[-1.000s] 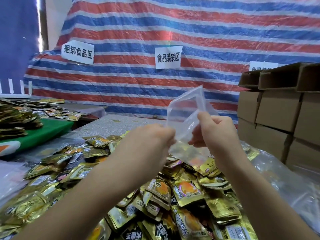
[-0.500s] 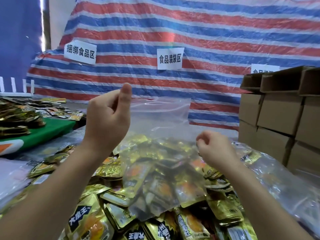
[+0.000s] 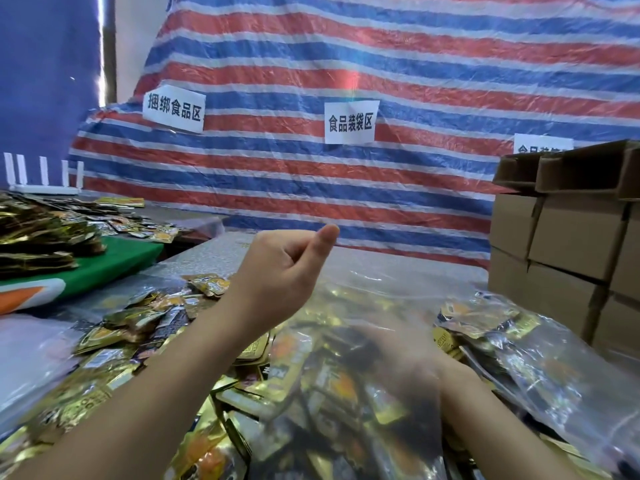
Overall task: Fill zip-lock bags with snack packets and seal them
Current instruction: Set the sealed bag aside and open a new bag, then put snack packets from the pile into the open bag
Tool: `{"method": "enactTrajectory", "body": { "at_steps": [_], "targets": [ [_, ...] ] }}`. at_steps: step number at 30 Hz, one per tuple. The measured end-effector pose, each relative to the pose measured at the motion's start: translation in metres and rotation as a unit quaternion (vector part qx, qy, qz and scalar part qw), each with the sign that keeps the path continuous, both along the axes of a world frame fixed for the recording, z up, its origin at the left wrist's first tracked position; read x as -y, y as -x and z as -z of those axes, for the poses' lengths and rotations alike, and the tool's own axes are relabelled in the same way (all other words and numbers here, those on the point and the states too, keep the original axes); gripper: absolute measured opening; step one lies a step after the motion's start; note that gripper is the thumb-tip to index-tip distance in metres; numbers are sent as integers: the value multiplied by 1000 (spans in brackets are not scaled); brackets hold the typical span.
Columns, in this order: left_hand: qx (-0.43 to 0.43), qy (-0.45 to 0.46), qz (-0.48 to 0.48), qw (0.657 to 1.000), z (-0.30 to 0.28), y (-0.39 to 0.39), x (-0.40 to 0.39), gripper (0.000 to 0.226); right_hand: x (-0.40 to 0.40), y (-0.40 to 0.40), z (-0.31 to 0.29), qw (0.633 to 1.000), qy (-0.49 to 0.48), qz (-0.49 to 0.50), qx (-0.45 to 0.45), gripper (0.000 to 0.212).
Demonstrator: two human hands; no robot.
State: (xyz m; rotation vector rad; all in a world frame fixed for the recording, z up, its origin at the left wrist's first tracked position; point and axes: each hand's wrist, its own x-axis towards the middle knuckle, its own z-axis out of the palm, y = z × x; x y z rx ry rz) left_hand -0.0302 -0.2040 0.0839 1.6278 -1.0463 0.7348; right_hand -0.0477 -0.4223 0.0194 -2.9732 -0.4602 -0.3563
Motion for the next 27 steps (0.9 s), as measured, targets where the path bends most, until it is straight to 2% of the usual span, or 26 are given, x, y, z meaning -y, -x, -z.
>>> {"method": "enactTrajectory", "body": {
  "at_steps": [4, 8, 10, 12, 14, 16, 18, 19, 21, 22, 23, 27],
  "targets": [
    [18, -22, -17, 999, 2, 1, 2, 64, 6, -4, -1, 995, 67, 21, 69, 50],
    [49, -34, -36, 998, 2, 0, 3, 56, 13, -7, 2, 992, -95, 7, 80, 33],
    [58, -37, -43, 997, 2, 0, 3, 52, 15, -6, -2, 973, -213, 28, 85, 27],
    [62, -34, -42, 997, 3, 0, 4, 50, 13, -4, -7, 917, -392, 28, 69, 26],
    [65, -33, -39, 997, 4, -1, 4, 51, 9, -1, -14, 857, -506, 56, 81, 22],
    [72, -36, -45, 996, 4, -2, 4, 51, 7, 1, -26, 825, -538, 123, 122, 15],
    [74, -37, -46, 995, 5, -3, 4, 51, 10, 6, -36, 785, -578, 180, 134, 20],
    [74, -37, -45, 996, 5, -3, 4, 51, 12, 9, -40, 735, -643, 187, 110, 23],
    [76, -35, -45, 996, 5, -3, 4, 51, 11, 17, -49, 595, -782, 184, 32, 24],
    [77, -35, -45, 995, 6, -3, 5, 51, 11, 21, -54, 540, -823, 176, 5, 25],
    [78, -35, -46, 995, 6, -3, 5, 51, 11, 23, -58, 508, -846, 164, -17, 25],
    [72, -51, -44, 995, 10, -3, 8, 50, 12, 27, -74, 492, -863, 103, -52, 18]
  ]
}}
